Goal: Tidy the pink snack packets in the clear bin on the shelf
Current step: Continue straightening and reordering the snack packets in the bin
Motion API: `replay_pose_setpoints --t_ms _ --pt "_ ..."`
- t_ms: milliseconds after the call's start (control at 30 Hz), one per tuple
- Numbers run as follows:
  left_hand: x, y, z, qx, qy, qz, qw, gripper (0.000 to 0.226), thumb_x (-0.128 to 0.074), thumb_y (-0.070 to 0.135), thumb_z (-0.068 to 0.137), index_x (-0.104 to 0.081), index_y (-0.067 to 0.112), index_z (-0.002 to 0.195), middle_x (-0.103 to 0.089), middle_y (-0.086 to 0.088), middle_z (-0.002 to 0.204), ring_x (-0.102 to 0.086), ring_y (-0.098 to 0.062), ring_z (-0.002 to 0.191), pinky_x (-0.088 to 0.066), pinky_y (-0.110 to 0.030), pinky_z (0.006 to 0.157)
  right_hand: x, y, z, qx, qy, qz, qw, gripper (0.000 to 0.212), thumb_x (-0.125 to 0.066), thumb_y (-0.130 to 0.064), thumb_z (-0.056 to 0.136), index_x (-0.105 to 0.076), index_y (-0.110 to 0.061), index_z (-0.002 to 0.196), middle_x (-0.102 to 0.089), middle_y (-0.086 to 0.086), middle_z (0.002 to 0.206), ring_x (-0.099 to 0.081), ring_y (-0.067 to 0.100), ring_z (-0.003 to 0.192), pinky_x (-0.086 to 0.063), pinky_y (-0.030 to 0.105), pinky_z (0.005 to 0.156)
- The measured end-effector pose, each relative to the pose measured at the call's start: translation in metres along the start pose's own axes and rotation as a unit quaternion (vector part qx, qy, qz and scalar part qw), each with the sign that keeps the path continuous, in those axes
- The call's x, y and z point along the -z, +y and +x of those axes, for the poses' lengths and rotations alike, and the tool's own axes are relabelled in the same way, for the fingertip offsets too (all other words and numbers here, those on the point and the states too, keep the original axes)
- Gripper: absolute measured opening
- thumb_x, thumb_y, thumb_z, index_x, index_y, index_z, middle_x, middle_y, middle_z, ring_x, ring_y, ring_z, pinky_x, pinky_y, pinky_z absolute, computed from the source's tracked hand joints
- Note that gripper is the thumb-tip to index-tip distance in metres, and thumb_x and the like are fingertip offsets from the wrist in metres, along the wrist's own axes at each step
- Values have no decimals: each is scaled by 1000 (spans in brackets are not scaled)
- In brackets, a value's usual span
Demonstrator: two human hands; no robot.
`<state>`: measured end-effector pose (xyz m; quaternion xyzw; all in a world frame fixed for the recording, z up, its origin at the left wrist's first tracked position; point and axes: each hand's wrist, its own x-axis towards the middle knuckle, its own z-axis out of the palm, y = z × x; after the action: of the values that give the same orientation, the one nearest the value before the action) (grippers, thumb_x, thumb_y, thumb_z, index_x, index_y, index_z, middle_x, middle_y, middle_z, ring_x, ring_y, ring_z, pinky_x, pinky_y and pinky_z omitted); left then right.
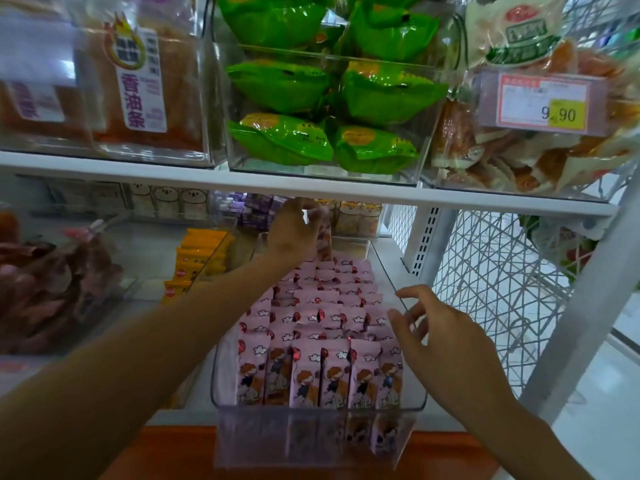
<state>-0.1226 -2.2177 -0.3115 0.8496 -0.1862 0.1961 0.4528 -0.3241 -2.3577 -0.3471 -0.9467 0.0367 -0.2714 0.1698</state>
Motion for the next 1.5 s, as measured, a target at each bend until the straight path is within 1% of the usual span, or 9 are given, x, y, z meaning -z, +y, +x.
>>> replay_pose_setpoints --t_ms 200,367,567,700,800,933,1033,1267,1500 --pt "50 19 -59 72 36 -233 969 21 -52 29 97 -61 13 107 -68 -2 103 -65 -23 100 -53 -45 90 10 -32 7 28 68 84 994 42 -50 -42 90 -50 -24 127 -56 -3 120 -44 4 101 -37 14 76" --pt "87 28 -123 2 23 -284 958 18 -58 31 94 -66 18 101 -71 7 86 -69 -7 84 -56 -21 70 3 -84 8 35 -97 240 965 68 -49 -61 83 -27 -36 143 -32 -7 147 -34 9 130 -33 37 106" --pt "100 21 -149 3 -7 -296 955 26 -58 35 87 -61 30 113 -68 13 108 -65 -1 100 -54 -18 77 -8 -97 8 -17 -118 388 914 42 -60 -37 88 -50 -27 127 -62 -16 108 -60 -9 91 -50 10 75" --pt "100 17 -159 -22 -50 -212 976 22 -62 37 84 -55 40 105 -60 27 102 -58 10 97 -51 -11 70 -9 -87 9 -172 -134 524 823 57 -66 -37 81 -50 -20 133 -63 0 123 -59 16 113 -44 42 103" --pt "93 19 -168 -35 -83 -159 983 37 -75 43 73 -50 43 101 -58 26 96 -61 7 85 -52 -12 63 -9 -88 7 -178 -132 556 801 48 -67 -33 81 -57 -19 126 -67 2 116 -64 17 107 -46 45 100" --pt "92 17 -169 -73 -61 -101 990 38 -75 41 75 -49 41 102 -57 28 102 -57 10 93 -54 -16 69 -9 -87 6 -183 -91 538 818 56 -72 -42 65 -60 -18 114 -68 1 107 -64 19 105 -46 45 100" --pt "94 17 -168 -71 -84 -132 985 35 -63 48 80 -49 35 109 -59 24 108 -58 10 98 -53 -14 76 -6 -82 5 -136 -129 583 790 25 -62 -31 79 -63 -16 100 -67 -4 92 -62 14 98 -45 37 93" --pt "88 19 -171 -112 -85 -72 987 41 -63 34 88 -51 34 127 -50 20 132 -50 4 115 -46 -19 94 -12 -84 -4 -132 -43 539 831 29 -66 -24 85 -61 -19 113 -71 -4 103 -67 8 98 -54 29 87" --pt "92 18 -164 -74 -64 -145 985 27 -61 26 90 -59 34 116 -64 25 105 -60 7 96 -52 -18 84 -7 -85 -5 -65 -53 502 861 35 -72 -24 77 -63 -29 110 -70 -10 108 -64 -1 100 -52 14 82"
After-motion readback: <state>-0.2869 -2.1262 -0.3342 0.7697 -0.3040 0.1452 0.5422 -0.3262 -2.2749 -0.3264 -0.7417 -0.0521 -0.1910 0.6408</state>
